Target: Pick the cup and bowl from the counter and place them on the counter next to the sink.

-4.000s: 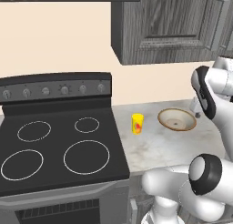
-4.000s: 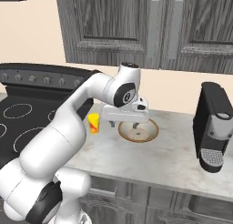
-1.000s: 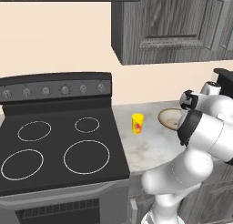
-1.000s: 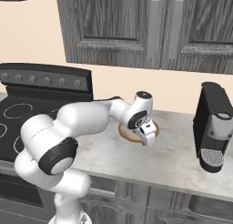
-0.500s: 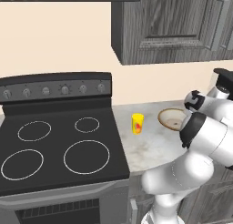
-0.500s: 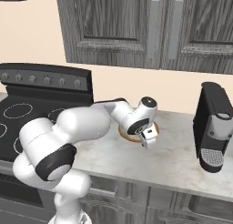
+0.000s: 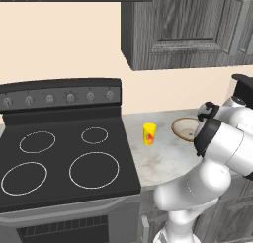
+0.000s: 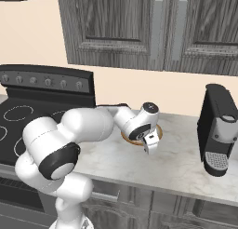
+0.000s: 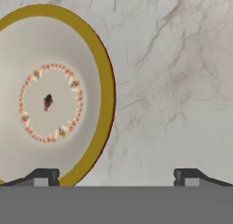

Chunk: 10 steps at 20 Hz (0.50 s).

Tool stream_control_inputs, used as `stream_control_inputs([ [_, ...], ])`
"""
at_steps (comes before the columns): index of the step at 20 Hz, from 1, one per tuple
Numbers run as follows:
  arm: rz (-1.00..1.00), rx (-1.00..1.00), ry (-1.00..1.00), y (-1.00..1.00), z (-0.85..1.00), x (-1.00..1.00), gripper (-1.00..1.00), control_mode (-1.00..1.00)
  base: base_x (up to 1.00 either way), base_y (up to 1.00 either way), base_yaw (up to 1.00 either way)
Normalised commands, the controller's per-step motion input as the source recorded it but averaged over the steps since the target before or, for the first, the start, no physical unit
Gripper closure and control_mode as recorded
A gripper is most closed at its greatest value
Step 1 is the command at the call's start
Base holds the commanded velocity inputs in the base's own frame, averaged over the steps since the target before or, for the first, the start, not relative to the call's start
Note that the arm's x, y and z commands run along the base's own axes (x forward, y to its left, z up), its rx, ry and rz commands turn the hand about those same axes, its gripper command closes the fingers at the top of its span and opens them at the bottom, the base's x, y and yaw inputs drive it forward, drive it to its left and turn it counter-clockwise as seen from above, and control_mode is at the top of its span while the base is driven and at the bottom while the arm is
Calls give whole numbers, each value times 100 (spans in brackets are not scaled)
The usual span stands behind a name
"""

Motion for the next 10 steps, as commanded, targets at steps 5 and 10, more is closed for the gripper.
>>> stream_control_inputs([
  [5,-7,0,0,0,-12,25,-100,-100,0,0,0],
  [10,-6,0,0,0,-6,18,-100,-100,0,0,0],
])
